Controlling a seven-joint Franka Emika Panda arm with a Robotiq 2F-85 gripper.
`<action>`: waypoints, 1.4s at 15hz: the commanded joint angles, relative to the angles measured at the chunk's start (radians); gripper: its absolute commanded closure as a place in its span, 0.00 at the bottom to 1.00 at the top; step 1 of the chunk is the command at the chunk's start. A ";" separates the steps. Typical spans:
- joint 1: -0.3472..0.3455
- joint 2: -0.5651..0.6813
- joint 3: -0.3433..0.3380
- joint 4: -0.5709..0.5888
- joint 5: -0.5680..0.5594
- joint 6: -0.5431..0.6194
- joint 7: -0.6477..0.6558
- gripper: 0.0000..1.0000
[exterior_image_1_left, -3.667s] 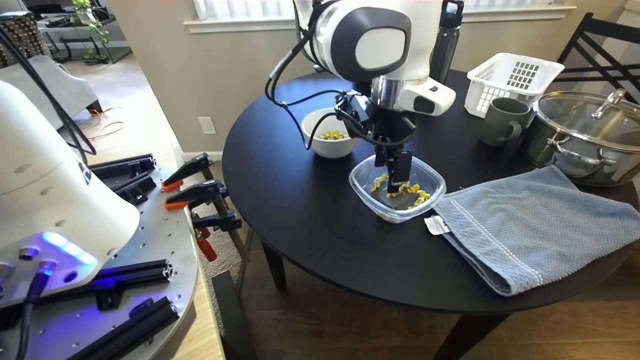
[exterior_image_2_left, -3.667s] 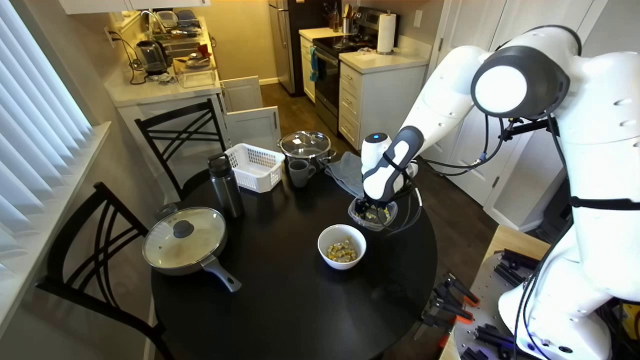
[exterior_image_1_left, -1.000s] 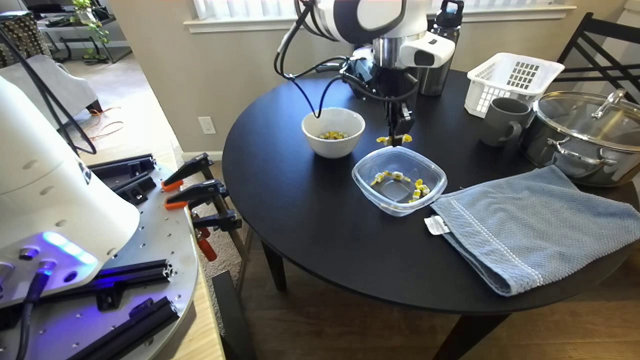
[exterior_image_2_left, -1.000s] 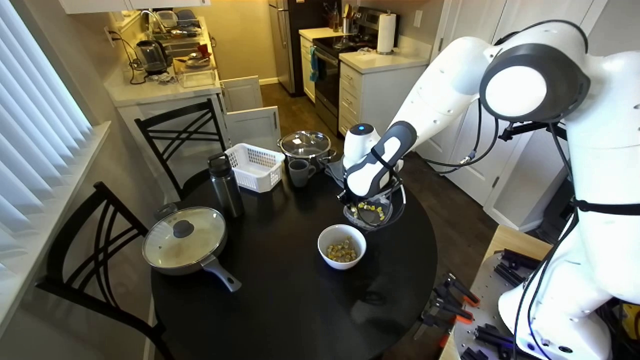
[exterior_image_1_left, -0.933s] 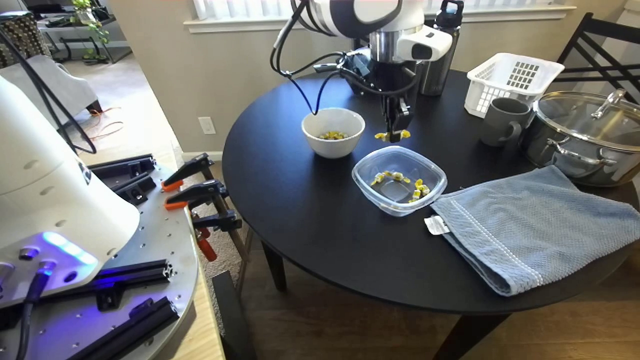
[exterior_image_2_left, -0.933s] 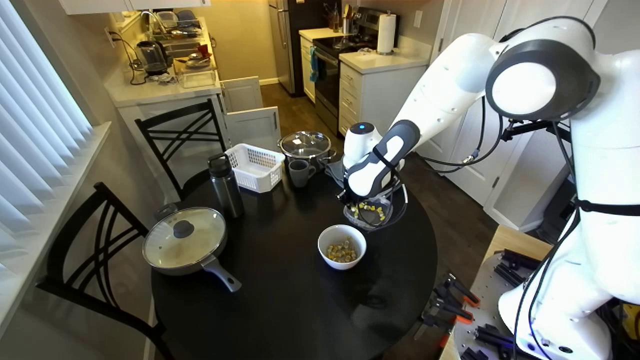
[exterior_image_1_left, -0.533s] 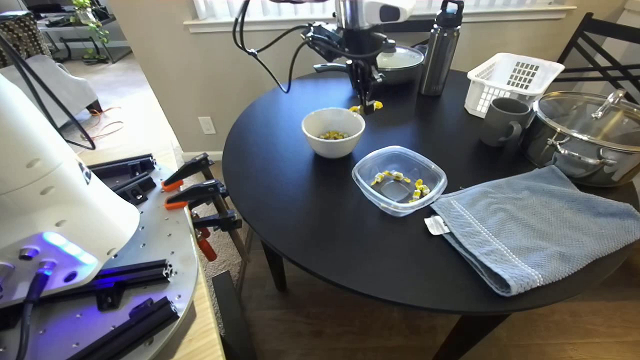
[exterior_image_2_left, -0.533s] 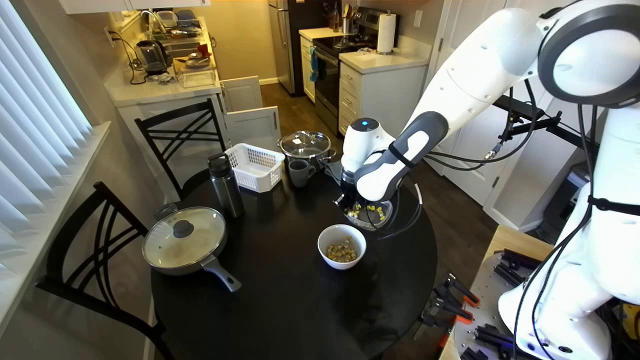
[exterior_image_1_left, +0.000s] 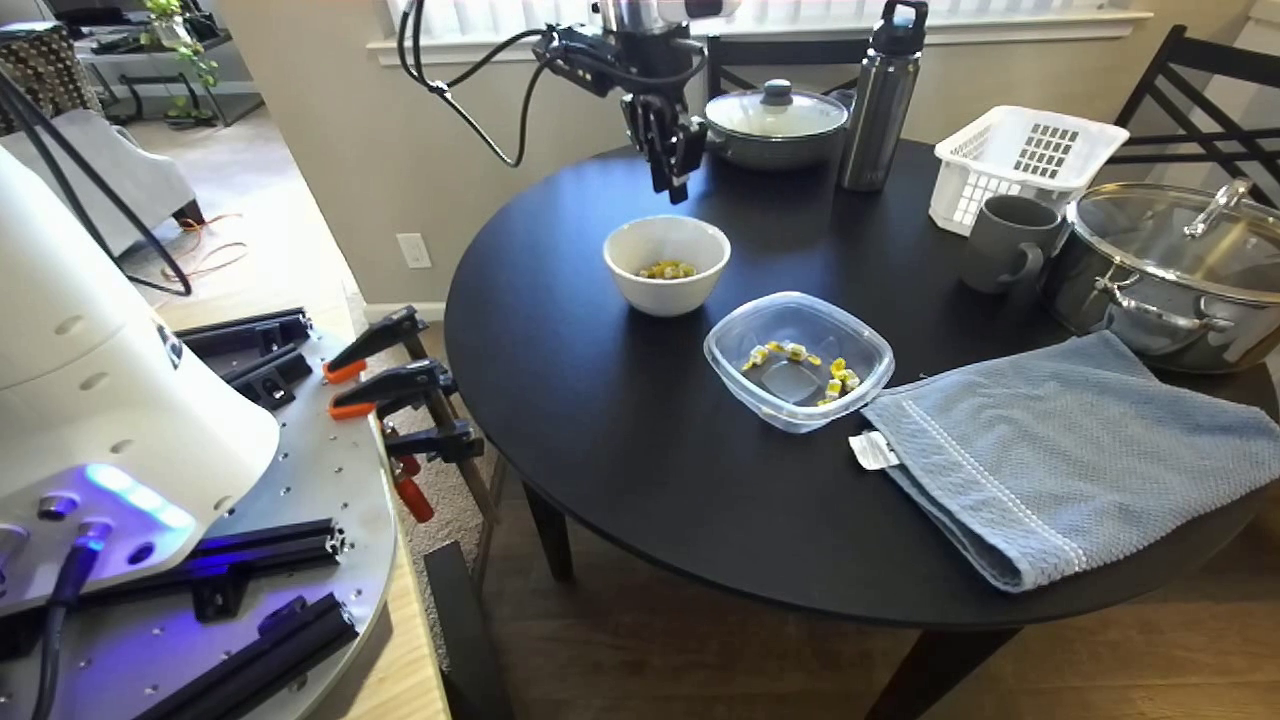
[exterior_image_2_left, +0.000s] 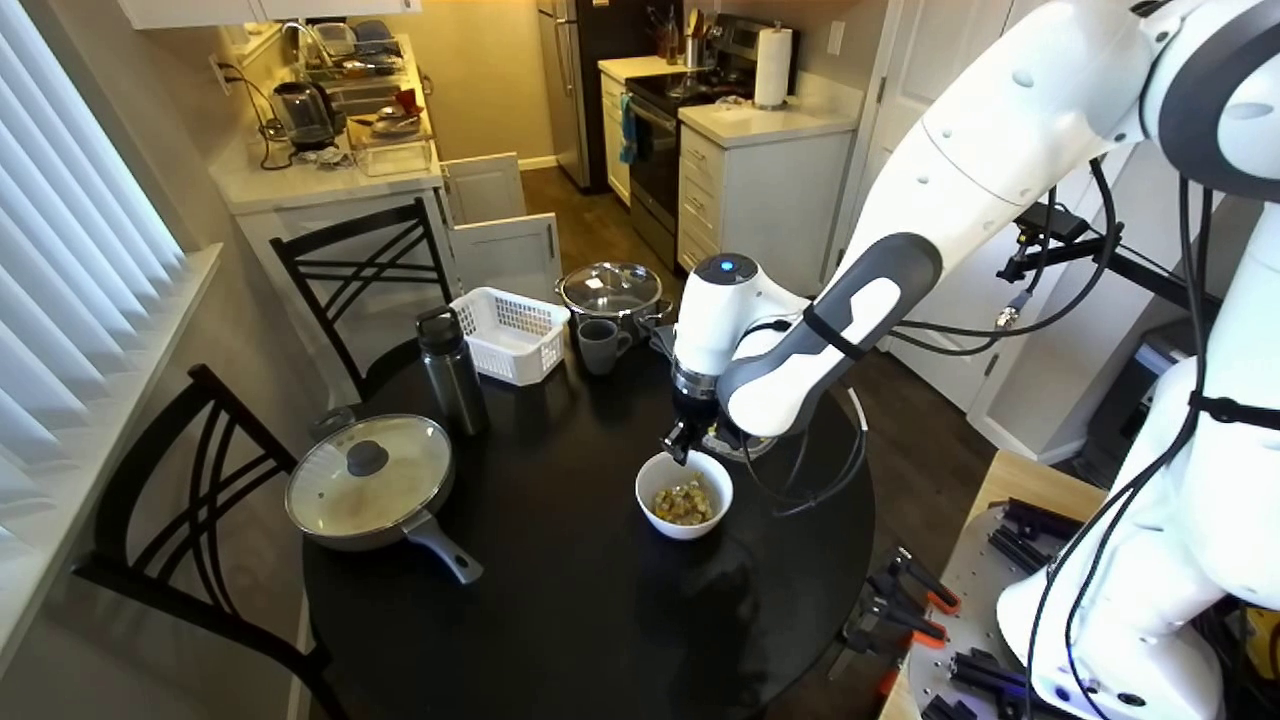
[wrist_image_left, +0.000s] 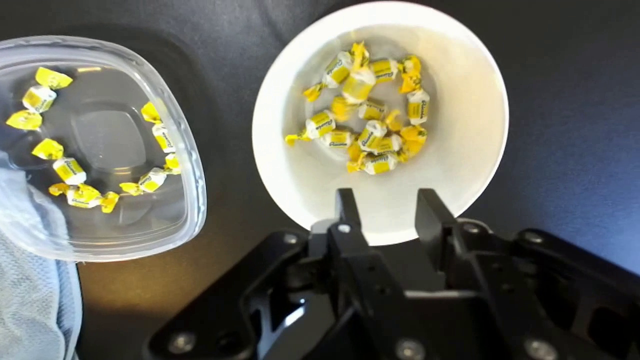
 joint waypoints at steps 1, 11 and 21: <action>-0.006 -0.034 -0.046 -0.023 -0.079 -0.018 0.033 0.32; -0.106 0.091 -0.208 0.045 -0.173 -0.036 0.145 0.00; -0.150 0.344 -0.197 0.233 0.044 -0.045 0.139 0.00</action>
